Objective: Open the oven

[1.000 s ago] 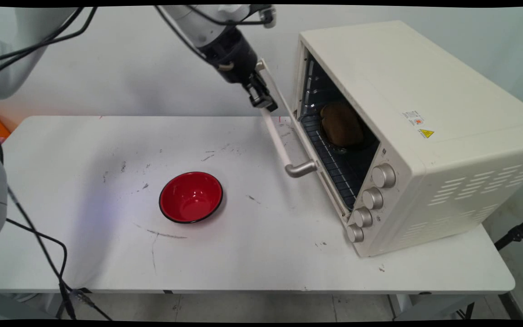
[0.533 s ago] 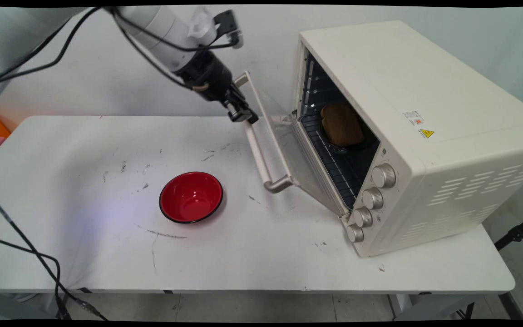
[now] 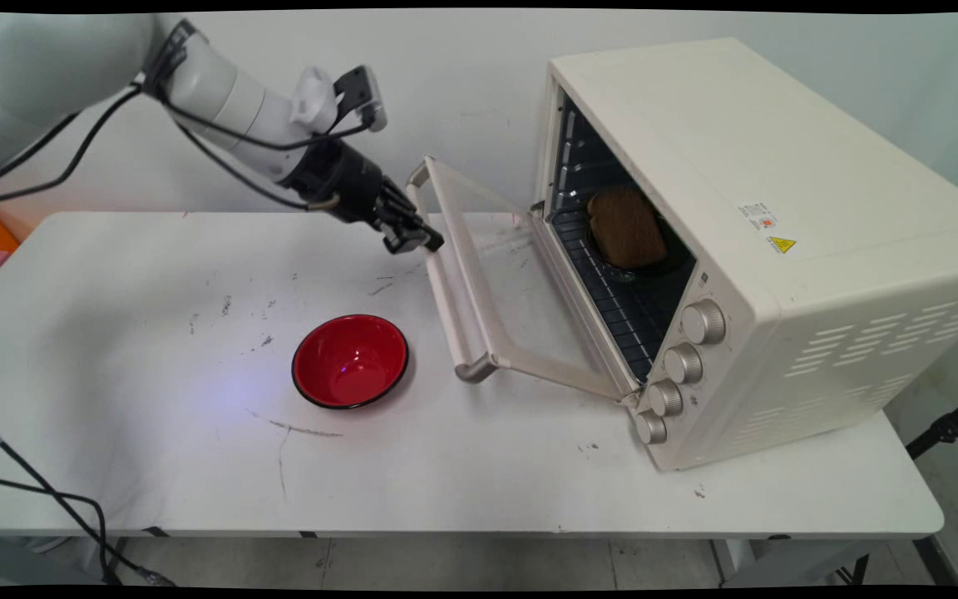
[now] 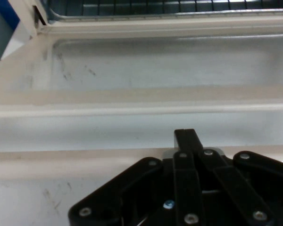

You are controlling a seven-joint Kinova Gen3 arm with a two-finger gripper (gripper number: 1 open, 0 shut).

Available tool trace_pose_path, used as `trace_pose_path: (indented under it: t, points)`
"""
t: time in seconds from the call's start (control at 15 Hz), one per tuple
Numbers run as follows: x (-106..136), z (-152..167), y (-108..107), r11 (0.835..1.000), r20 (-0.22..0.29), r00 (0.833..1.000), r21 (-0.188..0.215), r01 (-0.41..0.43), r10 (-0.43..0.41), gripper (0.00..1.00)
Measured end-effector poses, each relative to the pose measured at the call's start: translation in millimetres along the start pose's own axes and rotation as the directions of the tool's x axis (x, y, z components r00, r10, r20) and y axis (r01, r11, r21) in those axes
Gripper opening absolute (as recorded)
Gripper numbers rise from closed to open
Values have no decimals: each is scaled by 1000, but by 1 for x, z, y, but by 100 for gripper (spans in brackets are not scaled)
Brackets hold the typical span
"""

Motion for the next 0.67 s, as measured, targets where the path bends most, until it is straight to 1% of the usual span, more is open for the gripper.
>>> trace_pose_path:
  t: [0.27, 0.67]
  points:
    - [-31, 7, 3, 999, -49, 998, -38, -28, 26, 0]
    - [-68, 14, 9, 995, -90, 994, -77, -66, 59, 0]
